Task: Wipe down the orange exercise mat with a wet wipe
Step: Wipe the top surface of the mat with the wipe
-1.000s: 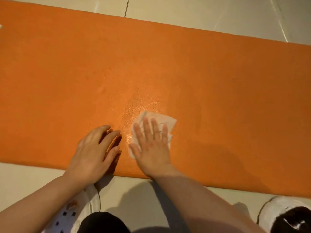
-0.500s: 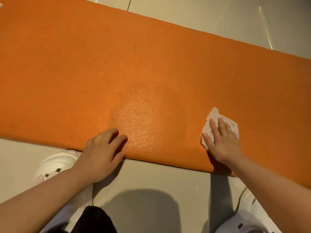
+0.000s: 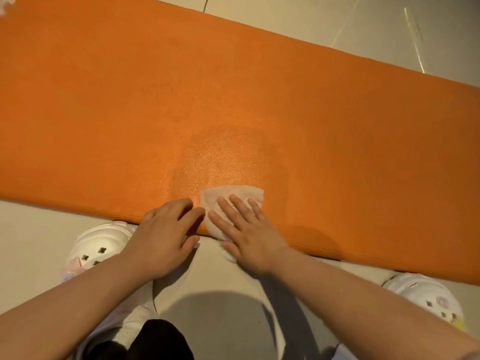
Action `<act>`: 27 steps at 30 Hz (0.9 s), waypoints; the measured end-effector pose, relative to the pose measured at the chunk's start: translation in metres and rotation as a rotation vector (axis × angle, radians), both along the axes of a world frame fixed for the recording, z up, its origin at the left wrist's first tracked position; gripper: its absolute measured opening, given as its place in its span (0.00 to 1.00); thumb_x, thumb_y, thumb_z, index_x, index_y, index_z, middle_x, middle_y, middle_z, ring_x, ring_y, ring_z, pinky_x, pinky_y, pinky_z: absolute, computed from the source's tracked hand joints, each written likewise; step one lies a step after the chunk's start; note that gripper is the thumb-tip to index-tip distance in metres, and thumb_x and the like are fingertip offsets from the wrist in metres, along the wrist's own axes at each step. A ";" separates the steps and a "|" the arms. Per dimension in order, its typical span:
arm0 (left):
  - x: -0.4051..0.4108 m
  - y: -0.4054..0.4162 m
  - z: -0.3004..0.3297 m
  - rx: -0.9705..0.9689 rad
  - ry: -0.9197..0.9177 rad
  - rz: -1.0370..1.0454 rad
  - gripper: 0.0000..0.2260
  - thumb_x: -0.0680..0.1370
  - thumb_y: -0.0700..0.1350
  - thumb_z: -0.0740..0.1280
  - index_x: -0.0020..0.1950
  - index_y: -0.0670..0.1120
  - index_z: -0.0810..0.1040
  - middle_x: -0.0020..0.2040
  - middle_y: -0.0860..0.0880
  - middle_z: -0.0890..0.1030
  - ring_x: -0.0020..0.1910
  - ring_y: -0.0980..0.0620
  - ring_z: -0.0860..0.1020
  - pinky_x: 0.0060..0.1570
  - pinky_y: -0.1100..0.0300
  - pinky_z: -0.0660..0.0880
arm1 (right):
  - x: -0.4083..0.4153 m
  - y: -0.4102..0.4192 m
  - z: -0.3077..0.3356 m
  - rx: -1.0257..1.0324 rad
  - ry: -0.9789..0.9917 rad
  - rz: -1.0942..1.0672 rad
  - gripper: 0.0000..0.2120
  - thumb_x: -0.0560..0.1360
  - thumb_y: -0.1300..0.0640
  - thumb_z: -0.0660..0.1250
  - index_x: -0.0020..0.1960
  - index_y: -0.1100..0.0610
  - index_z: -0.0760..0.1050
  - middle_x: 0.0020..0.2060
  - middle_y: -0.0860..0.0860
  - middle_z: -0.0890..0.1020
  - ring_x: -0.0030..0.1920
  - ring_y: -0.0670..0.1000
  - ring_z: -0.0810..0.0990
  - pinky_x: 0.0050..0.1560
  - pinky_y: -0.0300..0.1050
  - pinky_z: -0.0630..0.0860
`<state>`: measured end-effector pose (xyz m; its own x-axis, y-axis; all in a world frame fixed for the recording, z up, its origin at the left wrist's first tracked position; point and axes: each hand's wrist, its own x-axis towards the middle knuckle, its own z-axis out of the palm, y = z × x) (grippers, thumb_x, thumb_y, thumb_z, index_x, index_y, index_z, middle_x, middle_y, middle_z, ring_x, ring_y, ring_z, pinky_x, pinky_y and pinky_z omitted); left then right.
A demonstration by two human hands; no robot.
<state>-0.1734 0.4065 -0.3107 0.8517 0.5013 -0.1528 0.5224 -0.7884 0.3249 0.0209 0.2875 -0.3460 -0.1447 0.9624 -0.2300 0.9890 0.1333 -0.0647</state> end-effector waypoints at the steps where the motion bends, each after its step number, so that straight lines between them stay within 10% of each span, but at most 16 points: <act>1: -0.002 0.001 -0.001 0.004 0.005 0.009 0.22 0.73 0.56 0.58 0.63 0.49 0.76 0.57 0.45 0.79 0.53 0.42 0.80 0.46 0.45 0.78 | 0.020 -0.002 0.004 0.007 -0.021 0.093 0.27 0.81 0.42 0.47 0.77 0.50 0.58 0.75 0.54 0.64 0.74 0.57 0.65 0.75 0.59 0.57; 6: -0.009 0.006 -0.002 -0.016 -0.010 0.049 0.22 0.73 0.56 0.58 0.62 0.47 0.77 0.57 0.44 0.80 0.51 0.41 0.81 0.45 0.47 0.79 | 0.108 -0.049 0.025 -0.006 -0.213 0.179 0.28 0.84 0.43 0.42 0.80 0.52 0.46 0.75 0.56 0.65 0.74 0.59 0.64 0.64 0.56 0.74; 9: -0.011 0.004 -0.002 0.011 -0.020 0.053 0.22 0.72 0.55 0.58 0.61 0.47 0.78 0.56 0.44 0.80 0.50 0.42 0.81 0.44 0.48 0.79 | 0.124 -0.090 0.034 -0.001 -0.238 0.176 0.49 0.68 0.46 0.75 0.80 0.55 0.52 0.77 0.60 0.56 0.76 0.61 0.53 0.62 0.59 0.76; 12: -0.011 0.003 -0.004 0.060 -0.024 0.017 0.22 0.70 0.55 0.61 0.62 0.50 0.74 0.56 0.45 0.79 0.53 0.44 0.78 0.42 0.48 0.80 | 0.119 -0.103 0.040 -0.019 -0.220 0.115 0.63 0.49 0.59 0.84 0.78 0.57 0.55 0.75 0.60 0.55 0.74 0.61 0.52 0.55 0.57 0.77; 27: -0.010 0.019 0.004 0.025 0.075 0.109 0.30 0.72 0.63 0.59 0.69 0.50 0.72 0.66 0.42 0.75 0.62 0.40 0.75 0.54 0.42 0.76 | 0.098 -0.083 0.055 0.018 -0.201 0.038 0.48 0.50 0.64 0.82 0.67 0.63 0.66 0.57 0.65 0.81 0.51 0.67 0.83 0.33 0.55 0.81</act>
